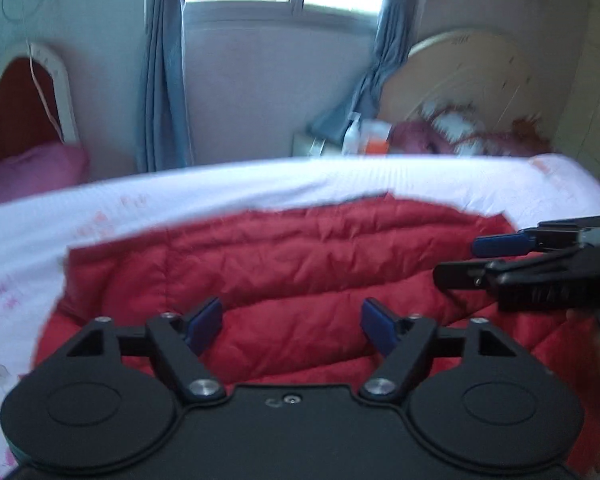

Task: Fold large clothes
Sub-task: 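Open both tools to release the folded hem onto the jacket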

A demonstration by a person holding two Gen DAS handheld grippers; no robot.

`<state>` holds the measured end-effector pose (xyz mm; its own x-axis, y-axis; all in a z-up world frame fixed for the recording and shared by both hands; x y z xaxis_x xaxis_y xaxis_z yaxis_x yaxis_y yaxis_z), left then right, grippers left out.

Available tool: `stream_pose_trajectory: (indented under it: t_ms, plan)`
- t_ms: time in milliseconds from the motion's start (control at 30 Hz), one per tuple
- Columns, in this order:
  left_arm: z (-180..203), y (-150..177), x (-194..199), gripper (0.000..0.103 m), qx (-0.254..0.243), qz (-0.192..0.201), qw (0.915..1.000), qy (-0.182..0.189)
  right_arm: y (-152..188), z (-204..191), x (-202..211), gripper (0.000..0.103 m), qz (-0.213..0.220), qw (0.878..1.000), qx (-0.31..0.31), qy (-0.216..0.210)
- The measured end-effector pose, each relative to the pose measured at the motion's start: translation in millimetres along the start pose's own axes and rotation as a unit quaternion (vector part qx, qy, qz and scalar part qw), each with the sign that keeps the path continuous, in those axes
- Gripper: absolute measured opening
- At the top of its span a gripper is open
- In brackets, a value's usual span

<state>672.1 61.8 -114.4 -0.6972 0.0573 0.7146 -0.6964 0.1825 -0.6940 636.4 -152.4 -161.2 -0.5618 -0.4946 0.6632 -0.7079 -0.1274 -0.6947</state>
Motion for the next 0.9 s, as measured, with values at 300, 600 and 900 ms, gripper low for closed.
stream_pose_trajectory:
  t_ms: [300,600,900]
  plan:
    - [-30.1,8.5,-7.0,0.083,0.024,-0.016,0.9993,-0.024,16.6,33.9,-5.1,0.064,-0.016,0.998,-0.039,0.052]
    - [-64.5,57.8,100.4,0.075,0.084,0.069,0.9927,-0.052,46.3,29.1,95.0,0.064,0.059,0.996,-0.057,0.015]
    - [-85.8,81.3,83.6,0.066,0.083,0.029,0.9952,-0.043,79.5,51.7,100.6,0.064,0.013,0.994,-0.08,0.07]
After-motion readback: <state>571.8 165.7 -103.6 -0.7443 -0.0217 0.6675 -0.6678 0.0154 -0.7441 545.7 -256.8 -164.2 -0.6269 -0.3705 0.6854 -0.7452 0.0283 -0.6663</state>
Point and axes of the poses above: each gripper's, at about its wrist camera, not at the fingertips, and x roughly against the way its jaws point, z to its right, y to its underside, the point moved 7 cm from there along -x, roughly the way its jaws point, and after that the axes turned 9 degrees about -y, right-handed, at the moved point
